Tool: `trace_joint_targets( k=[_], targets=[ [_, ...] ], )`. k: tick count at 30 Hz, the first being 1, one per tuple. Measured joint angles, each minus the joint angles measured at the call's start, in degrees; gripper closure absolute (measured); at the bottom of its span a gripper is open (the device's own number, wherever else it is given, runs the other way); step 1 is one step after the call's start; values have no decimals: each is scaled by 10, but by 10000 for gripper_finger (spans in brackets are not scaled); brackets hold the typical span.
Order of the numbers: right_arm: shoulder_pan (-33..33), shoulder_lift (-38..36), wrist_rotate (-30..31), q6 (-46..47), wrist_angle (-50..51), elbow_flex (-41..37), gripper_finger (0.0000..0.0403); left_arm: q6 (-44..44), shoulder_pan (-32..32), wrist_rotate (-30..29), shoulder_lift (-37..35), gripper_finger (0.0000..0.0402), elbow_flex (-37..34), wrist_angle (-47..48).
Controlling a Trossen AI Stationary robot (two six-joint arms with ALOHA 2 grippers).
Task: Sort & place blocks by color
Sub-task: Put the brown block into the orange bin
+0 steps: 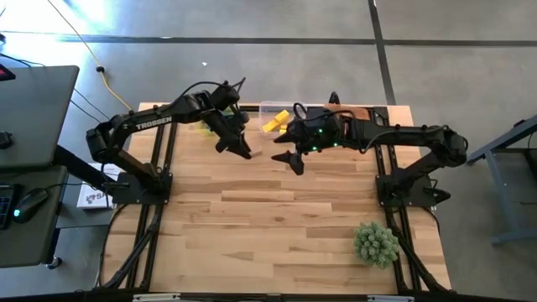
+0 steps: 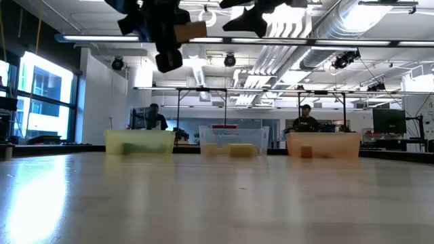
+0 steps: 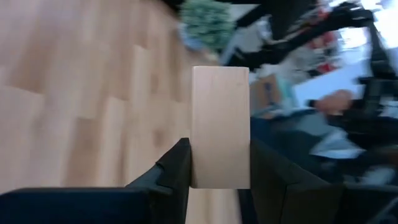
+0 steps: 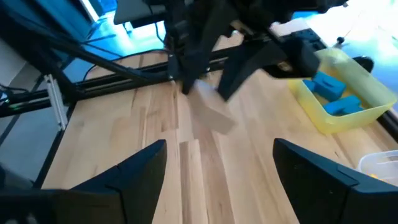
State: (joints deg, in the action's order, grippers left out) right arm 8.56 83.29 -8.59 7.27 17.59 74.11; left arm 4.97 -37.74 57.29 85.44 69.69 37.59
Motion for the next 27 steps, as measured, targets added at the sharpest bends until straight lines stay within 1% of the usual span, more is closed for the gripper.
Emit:
trace_joint_targets(
  k=[4,7,12,16,21,24,27],
  targets=[
    [-9,0,15,1,-15,0,121,34,7,70,0,300,0,-19],
    [-11,0,15,1,-37,0,121,77,16,106,0,300,0,-60],
    [-11,0,7,-13,-68,0,121,171,34,122,0,300,0,-165],
    [-11,-3,-36,-46,-88,2,121,230,40,146,0,300,0,-227],
    [-11,-2,-75,-63,-100,2,121,249,42,150,0,300,0,-240],
    [-10,-1,-82,-66,-101,2,121,250,42,152,0,300,0,-241],
    [-11,0,-86,-91,-101,1,121,261,41,153,1,300,1,-247]
  ],
)
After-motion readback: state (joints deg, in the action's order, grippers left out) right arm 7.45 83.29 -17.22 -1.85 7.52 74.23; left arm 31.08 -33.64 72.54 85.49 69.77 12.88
